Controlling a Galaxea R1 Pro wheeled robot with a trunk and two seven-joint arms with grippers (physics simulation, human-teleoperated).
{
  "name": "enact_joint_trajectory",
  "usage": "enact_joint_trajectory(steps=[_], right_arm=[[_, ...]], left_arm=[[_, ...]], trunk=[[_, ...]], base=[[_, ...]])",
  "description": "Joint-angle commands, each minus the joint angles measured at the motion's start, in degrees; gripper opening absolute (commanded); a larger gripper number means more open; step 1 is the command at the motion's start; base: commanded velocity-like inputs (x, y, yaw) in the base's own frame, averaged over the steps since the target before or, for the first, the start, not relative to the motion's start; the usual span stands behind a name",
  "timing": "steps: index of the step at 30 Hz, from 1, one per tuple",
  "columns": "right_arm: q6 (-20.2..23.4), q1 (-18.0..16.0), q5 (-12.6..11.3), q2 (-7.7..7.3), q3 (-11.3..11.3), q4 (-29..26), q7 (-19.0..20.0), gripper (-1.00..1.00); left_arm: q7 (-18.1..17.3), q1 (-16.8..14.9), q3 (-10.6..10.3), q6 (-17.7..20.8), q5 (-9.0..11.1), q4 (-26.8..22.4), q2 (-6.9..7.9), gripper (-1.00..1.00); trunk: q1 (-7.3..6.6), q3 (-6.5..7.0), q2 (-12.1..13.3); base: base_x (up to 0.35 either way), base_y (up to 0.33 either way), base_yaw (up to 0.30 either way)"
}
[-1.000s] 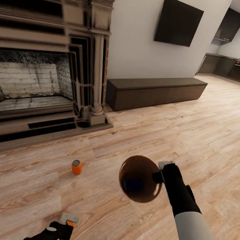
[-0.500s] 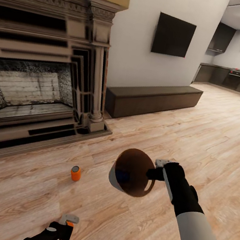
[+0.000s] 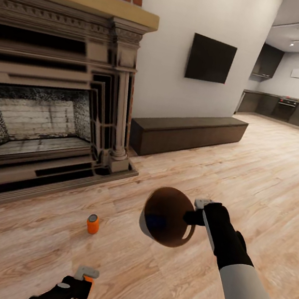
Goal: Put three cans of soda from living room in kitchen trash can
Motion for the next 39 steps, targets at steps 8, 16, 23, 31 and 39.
enact_joint_trajectory(steps=[8, 16, 23, 31, 39], right_arm=[[0.0, 0.0, -1.2, -0.04, 0.0, 0.0, 0.2, -1.00], [0.0, 0.0, -1.1, -4.83, -0.1, 0.1, 10.6, -1.00], [0.0, 0.1, -0.5, -9.16, 0.0, 0.3, 17.3, -1.00], [0.0, -0.1, -0.5, -9.54, 5.5, 8.0, 18.1, -1.00], [0.0, -1.2, 1.4, -8.70, 7.5, 19.9, 18.0, -1.00]], left_arm=[[-7.8, 0.0, 0.6, 1.8, 0.2, -0.1, 1.61, -1.00], [-15.7, 0.2, 3.4, 10.0, 6.0, -16.1, 15.44, -1.00], [-16.1, 0.9, 6.8, 22.1, 8.4, -38.7, 22.34, -1.00], [-21.1, -1.2, 17.1, 52.5, 10.2, -66.4, 25.08, -1.00], [-26.2, -18.9, 14.8, 56.5, 10.1, -67.7, 25.37, -1.00]], trunk=[[-1.18, 1.57, 2.1], [-2.94, 3.01, 5.3], [-4.47, 4.27, 8.1], [-6.23, 5.70, 11.3], [-7.99, 7.14, 14.5]], base=[[0.000, 0.000, 0.000], [0.000, 0.000, 0.000], [0.000, 0.000, 0.000], [0.000, 0.000, 0.000], [0.000, 0.000, 0.000]])
